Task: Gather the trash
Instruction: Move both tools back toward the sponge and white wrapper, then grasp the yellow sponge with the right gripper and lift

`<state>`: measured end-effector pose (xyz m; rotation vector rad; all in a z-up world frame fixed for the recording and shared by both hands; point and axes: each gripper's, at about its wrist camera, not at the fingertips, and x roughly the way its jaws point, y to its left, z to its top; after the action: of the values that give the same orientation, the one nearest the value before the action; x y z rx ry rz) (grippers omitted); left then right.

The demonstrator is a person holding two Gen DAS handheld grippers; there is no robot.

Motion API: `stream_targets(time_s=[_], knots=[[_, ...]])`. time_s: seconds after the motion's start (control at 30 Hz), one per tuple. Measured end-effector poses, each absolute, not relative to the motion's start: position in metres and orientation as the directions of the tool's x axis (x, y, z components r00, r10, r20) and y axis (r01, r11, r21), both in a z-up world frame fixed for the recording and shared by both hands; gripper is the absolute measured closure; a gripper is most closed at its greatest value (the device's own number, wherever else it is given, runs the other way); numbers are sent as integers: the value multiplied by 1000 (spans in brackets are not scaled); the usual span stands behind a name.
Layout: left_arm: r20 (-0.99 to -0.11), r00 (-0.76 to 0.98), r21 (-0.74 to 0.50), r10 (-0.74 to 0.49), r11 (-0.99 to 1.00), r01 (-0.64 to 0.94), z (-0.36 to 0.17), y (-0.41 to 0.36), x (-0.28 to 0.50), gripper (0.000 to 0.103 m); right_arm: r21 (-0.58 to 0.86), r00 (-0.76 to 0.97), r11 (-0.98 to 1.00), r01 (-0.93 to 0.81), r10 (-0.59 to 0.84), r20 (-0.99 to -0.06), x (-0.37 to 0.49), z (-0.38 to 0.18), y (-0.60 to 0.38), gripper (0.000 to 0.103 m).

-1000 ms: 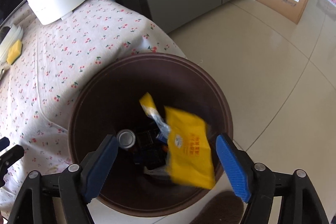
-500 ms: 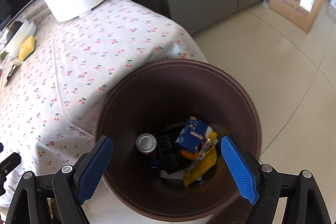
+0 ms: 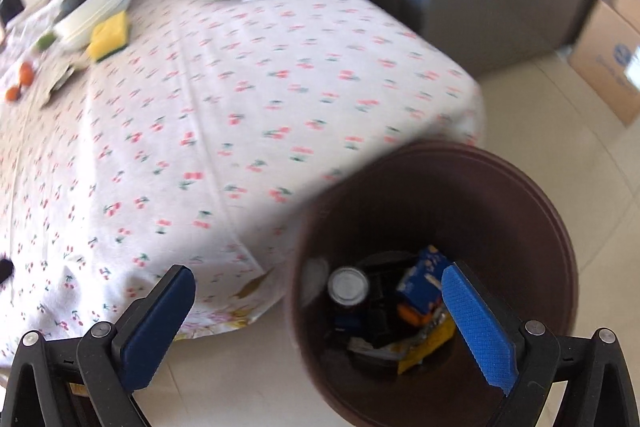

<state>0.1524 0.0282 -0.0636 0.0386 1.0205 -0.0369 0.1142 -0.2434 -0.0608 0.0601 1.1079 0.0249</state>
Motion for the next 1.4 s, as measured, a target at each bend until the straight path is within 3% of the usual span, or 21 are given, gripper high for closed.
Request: stream_targets(time_s=[0.2, 0.53, 0.93, 1.03, 1.1, 1.27, 1.4], knots=[[-847, 532, 6, 9, 1000, -9, -65, 75, 196, 0, 57, 452, 997, -46, 72, -889, 146, -64, -205, 2], [-831, 551, -130, -78, 990, -56, -85, 149, 295, 0, 91, 483, 989, -115, 136, -865, 229, -70, -153, 2], [-808, 564, -205, -170, 979, 1, -119, 155, 401, 5, 90, 501, 970, -225, 195, -843, 315, -96, -104, 2], [-809, 558, -214, -185, 977, 13, -127, 155, 411, 14, 78, 506, 964, -254, 201, -839, 327, -100, -93, 2], [-819, 547, -200, -175, 980, 13, -133, 154, 415, 30, 77, 507, 959, -271, 210, -836, 333, -104, -84, 2], [-813, 558, -189, -166, 982, 16, -136, 157, 416, 61, 70, 498, 954, -292, 214, -840, 347, -113, -61, 2], [-802, 575, -200, -162, 980, -3, -133, 165, 410, 65, 59, 497, 951, -305, 212, -841, 357, -118, -43, 2]])
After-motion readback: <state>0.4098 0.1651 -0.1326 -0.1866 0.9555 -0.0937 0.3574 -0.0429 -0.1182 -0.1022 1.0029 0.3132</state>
